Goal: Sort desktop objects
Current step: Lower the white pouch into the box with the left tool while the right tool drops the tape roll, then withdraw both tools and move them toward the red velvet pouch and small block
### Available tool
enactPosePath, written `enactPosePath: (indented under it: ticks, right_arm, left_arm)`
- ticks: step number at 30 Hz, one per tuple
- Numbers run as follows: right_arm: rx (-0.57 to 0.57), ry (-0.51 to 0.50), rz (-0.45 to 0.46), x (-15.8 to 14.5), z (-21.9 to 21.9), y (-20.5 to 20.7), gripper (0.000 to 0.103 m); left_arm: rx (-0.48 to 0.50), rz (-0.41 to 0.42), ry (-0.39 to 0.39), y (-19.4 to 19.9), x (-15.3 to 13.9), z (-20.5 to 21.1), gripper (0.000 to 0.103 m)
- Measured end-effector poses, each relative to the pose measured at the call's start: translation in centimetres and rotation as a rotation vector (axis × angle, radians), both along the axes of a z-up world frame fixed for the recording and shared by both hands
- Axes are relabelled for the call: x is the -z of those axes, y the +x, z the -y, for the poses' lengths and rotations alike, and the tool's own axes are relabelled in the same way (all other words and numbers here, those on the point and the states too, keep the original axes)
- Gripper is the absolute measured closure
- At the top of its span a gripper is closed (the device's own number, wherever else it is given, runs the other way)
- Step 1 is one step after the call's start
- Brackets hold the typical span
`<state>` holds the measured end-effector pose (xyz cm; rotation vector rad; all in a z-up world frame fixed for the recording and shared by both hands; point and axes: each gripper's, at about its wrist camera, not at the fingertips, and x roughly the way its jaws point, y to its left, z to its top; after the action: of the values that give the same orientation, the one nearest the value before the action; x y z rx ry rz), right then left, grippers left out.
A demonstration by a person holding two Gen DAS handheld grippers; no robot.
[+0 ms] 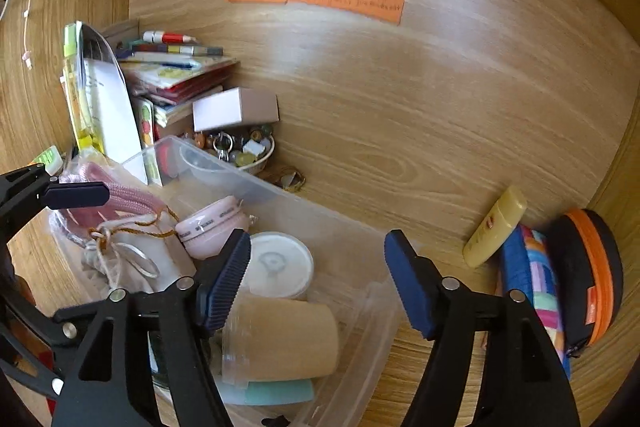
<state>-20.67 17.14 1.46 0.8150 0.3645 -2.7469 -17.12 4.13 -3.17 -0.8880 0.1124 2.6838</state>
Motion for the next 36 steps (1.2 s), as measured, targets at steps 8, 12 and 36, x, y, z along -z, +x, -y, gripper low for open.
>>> enactPosePath:
  ticks: [8, 12, 36]
  right_arm:
    - [0.013, -0.026, -0.03, -2.3, -0.6, 1.0, 0.025]
    - [0.029, -0.028, -0.033, -3.2, -1.0, 1.9, 0.024]
    - [0.045, -0.065, 0.021, 1.9, -1.1, 14.9, 0.008]
  left_arm:
    - [-0.023, -0.027, 0.036, 0.2, -1.0, 1.1, 0.005]
    - [-0.014, -0.051, 0.084, 0.8, -2.0, 1.8, 0.004]
    - [-0.133, -0.092, 0.173, 10.8, -3.9, 5.4, 0.0]
